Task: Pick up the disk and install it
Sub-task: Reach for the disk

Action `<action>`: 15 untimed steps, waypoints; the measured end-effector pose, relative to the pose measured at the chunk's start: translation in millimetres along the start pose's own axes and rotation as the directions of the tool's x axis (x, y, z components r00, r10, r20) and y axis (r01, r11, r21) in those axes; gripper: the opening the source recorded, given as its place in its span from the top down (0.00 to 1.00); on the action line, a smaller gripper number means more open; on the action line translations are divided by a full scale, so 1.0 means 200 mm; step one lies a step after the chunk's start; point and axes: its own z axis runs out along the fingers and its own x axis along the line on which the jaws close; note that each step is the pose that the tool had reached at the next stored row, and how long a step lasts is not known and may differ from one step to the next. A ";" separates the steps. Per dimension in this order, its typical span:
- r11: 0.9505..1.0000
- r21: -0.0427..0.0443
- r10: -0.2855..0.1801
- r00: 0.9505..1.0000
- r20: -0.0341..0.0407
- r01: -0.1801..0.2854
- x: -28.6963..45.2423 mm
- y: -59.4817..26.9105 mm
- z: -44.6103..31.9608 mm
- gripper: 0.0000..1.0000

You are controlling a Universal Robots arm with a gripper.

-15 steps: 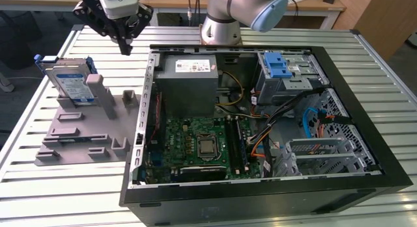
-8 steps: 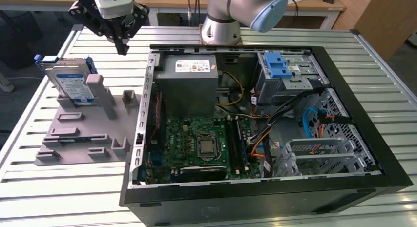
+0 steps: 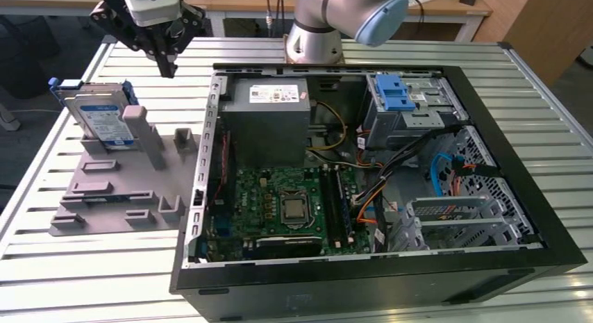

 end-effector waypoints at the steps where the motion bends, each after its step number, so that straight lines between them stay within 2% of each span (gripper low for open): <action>1: 1.000 0.000 0.000 1.000 0.000 0.000 0.005 0.000 0.001 0.89; 15: 1.000 0.000 0.000 1.000 -0.002 0.000 0.068 0.000 0.008 0.89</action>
